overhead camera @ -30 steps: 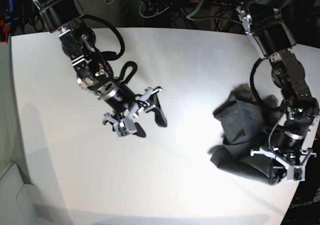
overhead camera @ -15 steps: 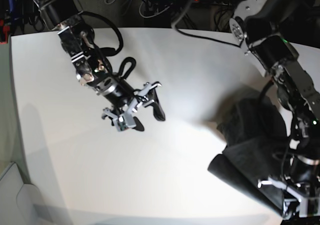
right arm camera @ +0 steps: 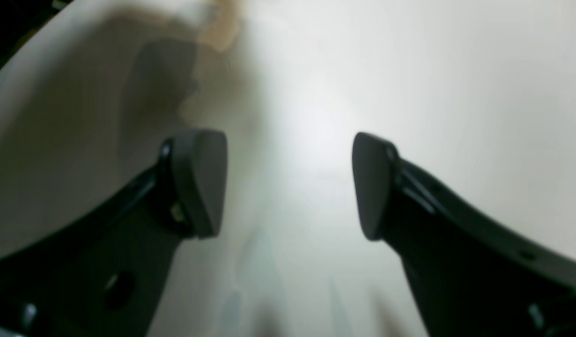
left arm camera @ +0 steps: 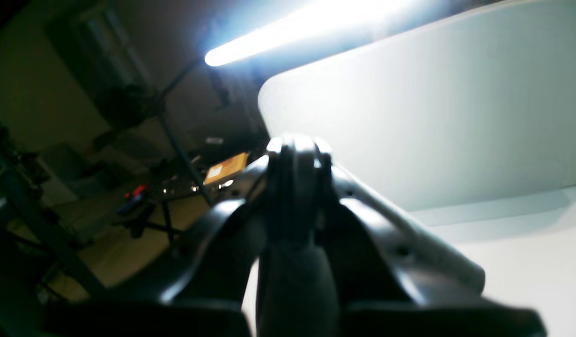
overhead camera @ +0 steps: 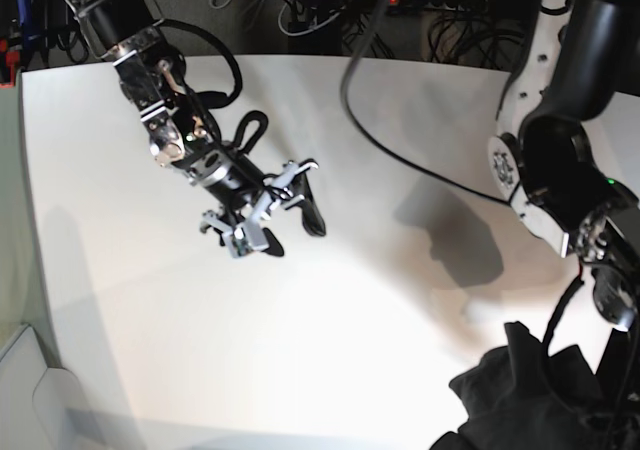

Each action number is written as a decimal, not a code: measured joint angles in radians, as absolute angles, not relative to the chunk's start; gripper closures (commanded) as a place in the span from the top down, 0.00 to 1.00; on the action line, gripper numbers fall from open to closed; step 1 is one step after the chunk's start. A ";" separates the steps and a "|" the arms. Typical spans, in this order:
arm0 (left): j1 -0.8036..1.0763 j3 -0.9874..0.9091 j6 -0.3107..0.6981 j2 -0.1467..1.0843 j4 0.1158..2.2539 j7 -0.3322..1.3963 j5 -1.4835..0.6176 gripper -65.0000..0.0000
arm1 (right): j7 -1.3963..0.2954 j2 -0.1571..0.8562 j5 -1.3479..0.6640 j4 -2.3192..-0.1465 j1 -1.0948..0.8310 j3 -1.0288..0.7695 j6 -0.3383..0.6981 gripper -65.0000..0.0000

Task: Layout the t-shirt on the table in an organized manner, then fold the t-shirt properly
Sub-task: 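Grasp the t-shirt with the left gripper and lift it high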

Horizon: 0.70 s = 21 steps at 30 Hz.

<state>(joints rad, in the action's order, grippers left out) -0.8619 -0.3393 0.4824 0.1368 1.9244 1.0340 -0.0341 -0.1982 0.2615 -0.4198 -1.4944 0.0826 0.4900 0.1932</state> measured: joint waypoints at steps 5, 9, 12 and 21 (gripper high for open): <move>-0.855 -0.299 0.484 0.135 1.924 1.045 -0.034 0.01 | -0.198 0.265 -0.420 -1.494 0.083 0.490 0.193 0.65; -0.822 -0.304 0.484 0.136 1.924 1.047 0.064 0.01 | -0.198 0.266 -0.420 -1.496 0.083 0.490 0.193 0.65; -0.824 -0.304 0.483 0.136 1.917 1.033 0.102 0.01 | -0.198 0.263 -0.420 -1.496 0.083 0.490 0.193 0.65; -0.826 -0.302 0.483 0.155 1.925 1.005 0.123 0.01 | -0.198 0.263 -0.420 -1.496 0.085 0.490 0.193 0.65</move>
